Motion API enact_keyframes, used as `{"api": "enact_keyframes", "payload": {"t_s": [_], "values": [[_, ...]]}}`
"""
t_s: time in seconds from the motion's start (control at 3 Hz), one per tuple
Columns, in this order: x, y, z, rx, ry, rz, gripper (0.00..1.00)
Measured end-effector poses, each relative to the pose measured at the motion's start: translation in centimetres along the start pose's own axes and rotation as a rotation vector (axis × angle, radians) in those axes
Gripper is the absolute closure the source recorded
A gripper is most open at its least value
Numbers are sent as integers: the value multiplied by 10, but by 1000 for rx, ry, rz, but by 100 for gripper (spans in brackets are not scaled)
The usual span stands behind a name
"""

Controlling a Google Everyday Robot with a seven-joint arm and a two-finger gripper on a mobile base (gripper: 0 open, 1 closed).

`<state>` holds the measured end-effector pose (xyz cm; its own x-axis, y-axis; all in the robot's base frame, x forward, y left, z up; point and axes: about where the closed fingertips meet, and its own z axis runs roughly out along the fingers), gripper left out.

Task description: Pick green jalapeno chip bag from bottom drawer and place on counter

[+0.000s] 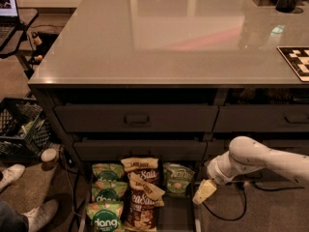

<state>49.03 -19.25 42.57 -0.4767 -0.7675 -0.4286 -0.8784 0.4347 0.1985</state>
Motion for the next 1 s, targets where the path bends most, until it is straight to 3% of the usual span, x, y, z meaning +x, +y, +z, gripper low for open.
{"api": "enact_keyframes", "payload": {"t_s": [0.33, 0.67, 1.0], "values": [[6, -7, 27, 12, -28, 4, 0], [4, -23, 54, 63, -69, -9, 0], [-2, -58, 88, 113, -109, -19, 0]]}}
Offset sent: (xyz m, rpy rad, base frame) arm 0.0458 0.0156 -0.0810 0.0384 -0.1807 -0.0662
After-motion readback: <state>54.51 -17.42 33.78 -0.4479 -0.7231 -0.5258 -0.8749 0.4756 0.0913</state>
